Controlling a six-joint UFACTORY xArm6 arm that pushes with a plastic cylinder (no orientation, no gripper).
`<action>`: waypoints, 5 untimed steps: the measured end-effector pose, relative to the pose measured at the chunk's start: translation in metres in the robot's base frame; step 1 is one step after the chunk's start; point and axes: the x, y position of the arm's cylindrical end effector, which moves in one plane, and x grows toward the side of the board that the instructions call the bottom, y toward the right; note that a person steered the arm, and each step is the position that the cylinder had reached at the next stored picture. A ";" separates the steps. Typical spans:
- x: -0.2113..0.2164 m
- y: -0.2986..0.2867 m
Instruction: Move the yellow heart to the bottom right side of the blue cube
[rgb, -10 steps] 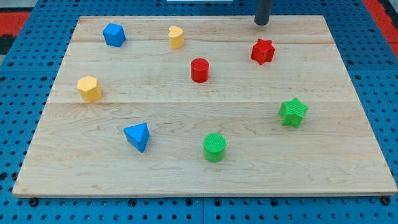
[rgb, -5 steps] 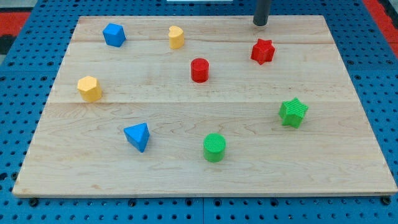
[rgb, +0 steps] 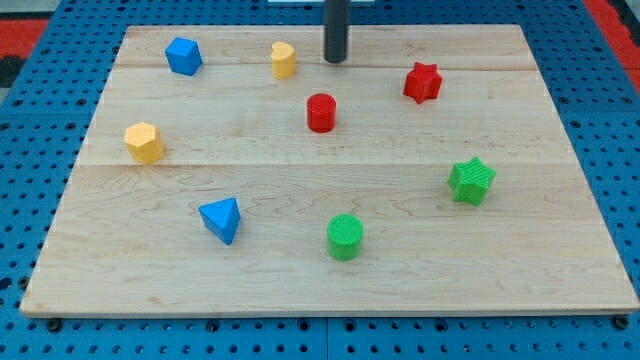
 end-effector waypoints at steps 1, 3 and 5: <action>-0.001 -0.043; 0.040 -0.077; 0.065 -0.052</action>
